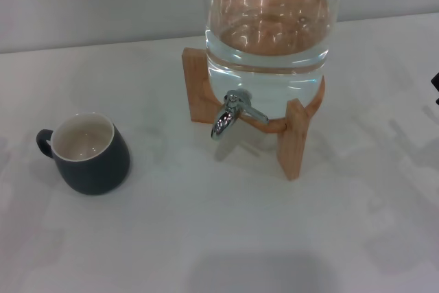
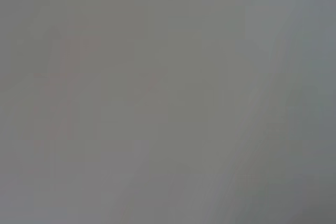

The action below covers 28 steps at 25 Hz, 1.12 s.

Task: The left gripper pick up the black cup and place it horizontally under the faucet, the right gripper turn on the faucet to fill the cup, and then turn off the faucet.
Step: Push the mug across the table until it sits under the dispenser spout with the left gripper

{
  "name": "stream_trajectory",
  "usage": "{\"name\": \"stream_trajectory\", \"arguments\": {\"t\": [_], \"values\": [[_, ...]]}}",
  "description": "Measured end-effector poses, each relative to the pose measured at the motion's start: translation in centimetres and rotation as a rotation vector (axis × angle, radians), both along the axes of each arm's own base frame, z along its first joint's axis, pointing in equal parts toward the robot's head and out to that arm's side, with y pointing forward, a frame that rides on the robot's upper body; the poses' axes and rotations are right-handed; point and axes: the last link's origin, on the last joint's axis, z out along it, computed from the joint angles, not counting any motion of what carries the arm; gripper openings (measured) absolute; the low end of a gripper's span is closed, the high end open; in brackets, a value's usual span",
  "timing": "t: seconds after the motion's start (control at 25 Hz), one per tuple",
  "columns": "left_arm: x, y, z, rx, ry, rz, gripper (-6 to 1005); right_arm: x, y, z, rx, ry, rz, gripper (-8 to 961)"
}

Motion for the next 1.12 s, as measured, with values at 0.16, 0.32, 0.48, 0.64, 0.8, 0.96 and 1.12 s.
{"name": "stream_trajectory", "arguments": {"t": [0.16, 0.32, 0.48, 0.64, 0.8, 0.96, 1.12], "values": [[0.1, -0.1, 0.0, 0.000, -0.007, -0.006, 886, 0.0, 0.0, 0.0, 0.000, 0.001, -0.001, 795], [-0.1, -0.4, 0.1, 0.001, -0.011, -0.006, 885, 0.1, -0.1, -0.1, -0.003, 0.004, -0.005, 795], [-0.3, -0.8, 0.0, -0.005, -0.008, -0.005, 884, 0.1, -0.2, -0.1, -0.004, 0.005, -0.008, 795], [-0.7, -2.1, 0.1, -0.027, -0.003, -0.010, 883, 0.3, -0.4, 0.1, 0.007, 0.004, -0.014, 795], [-1.3, -3.4, -0.1, -0.088, 0.020, -0.019, 881, 0.5, -0.3, 0.7, 0.038, 0.006, -0.026, 795], [-2.0, -4.6, -0.9, -0.190, 0.056, -0.006, 880, 0.6, -0.3, 0.9, 0.048, 0.003, -0.027, 795], [-2.4, -4.3, -1.5, -0.244, 0.097, 0.019, 879, 0.5, 0.0, 1.1, 0.050, -0.003, -0.025, 795]]}}
